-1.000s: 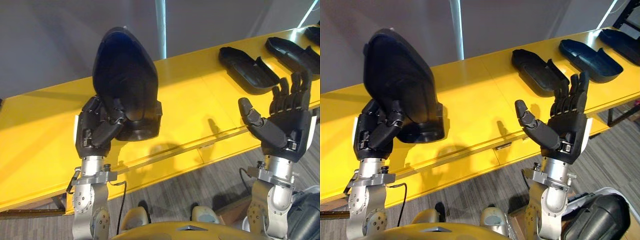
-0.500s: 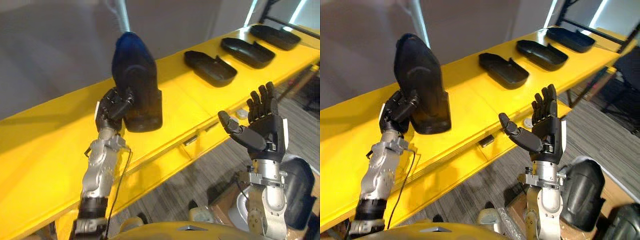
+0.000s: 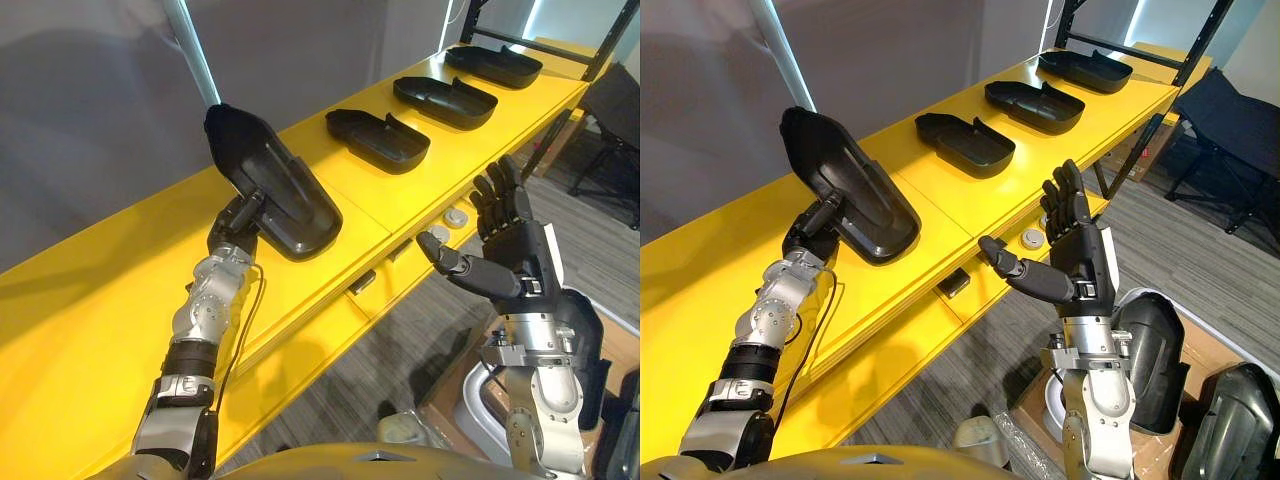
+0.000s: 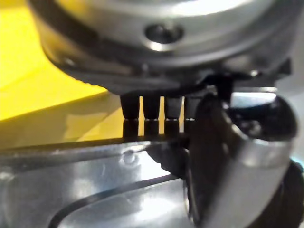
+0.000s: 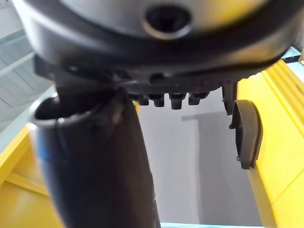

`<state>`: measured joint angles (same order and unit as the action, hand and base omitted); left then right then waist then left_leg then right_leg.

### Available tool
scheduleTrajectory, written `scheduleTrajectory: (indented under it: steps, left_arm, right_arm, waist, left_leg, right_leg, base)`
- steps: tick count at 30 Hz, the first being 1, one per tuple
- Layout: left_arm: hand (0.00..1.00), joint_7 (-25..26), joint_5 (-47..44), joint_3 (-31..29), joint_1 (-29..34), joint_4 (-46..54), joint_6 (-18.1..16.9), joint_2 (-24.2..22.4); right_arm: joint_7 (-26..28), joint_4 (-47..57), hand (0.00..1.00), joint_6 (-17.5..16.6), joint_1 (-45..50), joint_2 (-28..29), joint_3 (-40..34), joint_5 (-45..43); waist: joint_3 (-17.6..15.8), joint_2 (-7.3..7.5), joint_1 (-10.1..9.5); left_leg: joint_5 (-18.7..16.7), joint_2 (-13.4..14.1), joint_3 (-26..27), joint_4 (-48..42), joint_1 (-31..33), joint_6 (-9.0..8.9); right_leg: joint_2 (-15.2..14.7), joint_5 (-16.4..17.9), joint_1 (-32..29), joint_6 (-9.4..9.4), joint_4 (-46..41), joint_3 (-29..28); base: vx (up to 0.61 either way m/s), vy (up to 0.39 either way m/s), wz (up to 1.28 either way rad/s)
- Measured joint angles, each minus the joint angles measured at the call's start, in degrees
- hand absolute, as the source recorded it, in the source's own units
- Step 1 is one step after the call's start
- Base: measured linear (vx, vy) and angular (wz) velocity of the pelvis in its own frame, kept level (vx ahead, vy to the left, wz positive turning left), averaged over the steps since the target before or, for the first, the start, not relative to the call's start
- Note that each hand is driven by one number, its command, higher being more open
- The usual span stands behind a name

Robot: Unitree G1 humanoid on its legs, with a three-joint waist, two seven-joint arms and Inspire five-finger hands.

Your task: Walk over and take three plastic housings, then place them on the shelf

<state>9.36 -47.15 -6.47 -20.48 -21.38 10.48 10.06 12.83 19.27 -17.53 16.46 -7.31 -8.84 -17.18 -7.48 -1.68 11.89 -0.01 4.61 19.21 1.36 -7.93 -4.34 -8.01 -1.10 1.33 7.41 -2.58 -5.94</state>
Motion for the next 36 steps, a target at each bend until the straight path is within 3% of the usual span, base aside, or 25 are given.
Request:
scheduleTrajectory:
  steps: [5, 10, 11, 17, 25, 32, 36]
  left_arm:
    - [0.00, 3.12, 0.75, 0.02, -1.86, -2.96, 1.83, 0.06]
    - [0.00, 6.23, 11.90, 1.86, -2.89, -3.60, 4.22, 0.45]
    - [1.00, 6.36, 12.84, 1.92, -3.23, -3.76, 4.67, 0.47]
    - [1.00, 6.30, 25.25, 3.56, -7.69, -5.35, 10.11, 2.13]
    - [1.00, 7.38, 27.56, 3.78, -11.45, -8.12, 12.16, 3.18]
    - [1.00, 19.13, 32.56, 2.25, -15.91, -12.72, 11.67, 5.81]
    - [1.00, 23.43, 32.11, 0.72, -15.99, -13.86, 7.66, 8.05]
  right_arm:
    - [-0.01, -0.02, 1.00, 1.74, 0.04, -0.04, 0.12, -0.01]
    - [-0.11, -0.02, 1.00, 3.41, 0.04, -1.44, 0.24, -0.05]
    - [-0.11, -0.02, 1.00, 3.41, 0.04, -1.75, 0.31, -0.05]
    - [-0.02, 0.01, 1.00, 3.48, -0.15, -2.00, 0.89, -0.49]
    - [-0.15, 0.00, 1.00, 3.76, -1.89, -4.99, 2.02, -2.41]
    - [-0.68, -0.05, 1.00, 3.76, -2.09, -6.00, 3.37, -3.66]
    - [-0.68, -1.04, 1.00, 3.74, -1.75, -5.97, 3.91, -3.90]
  waist:
    - [-0.26, 0.29, 0.28]
    - [-0.39, -0.40, 0.87]
    - [-0.41, -0.41, 0.86]
    - [-1.77, -0.43, 1.18]
    - [-3.50, -1.23, 2.02]
    - [-5.89, -0.98, 4.12]
    - [-6.74, -0.68, 4.28]
  left_leg:
    - [1.20, -0.29, -0.28, 2.84, -1.77, -0.09]
    - [1.80, -0.26, -0.53, 3.44, -2.04, -0.12]
    - [1.81, -0.26, -0.53, 3.44, -2.04, -0.12]
    - [1.65, -0.19, -0.57, 2.85, -1.86, -0.17]
    - [1.26, 0.10, -0.78, 1.65, -1.56, -0.67]
    - [1.12, 0.13, -0.65, 1.57, -1.55, -0.65]
    - [1.13, -0.05, 0.16, 0.77, -1.37, -0.35]
  right_leg:
    - [0.04, 0.43, 0.71, -0.06, 0.78, 0.55]
    - [0.16, 0.45, 0.68, -0.03, 0.67, 0.82]
    - [0.16, 0.45, 0.67, -0.03, 0.67, 0.82]
    - [0.15, 0.44, 0.66, -0.03, 0.60, 0.83]
    - [0.19, 0.65, 0.36, -0.37, -0.38, 0.84]
    - [0.24, 0.67, -0.51, -0.38, -1.31, 0.07]
    - [0.37, 0.15, -0.92, -0.11, -1.33, -0.81]
  base:
    - [-0.07, -0.020, 0.04]
    - [-0.01, -0.009, 0.02]
    - [0.00, 0.000, 0.00]
    - [0.00, 0.000, 0.00]
    - [0.00, 0.000, 0.00]
    - [-0.01, -0.010, -0.06]
    - [0.02, -0.005, -0.10]
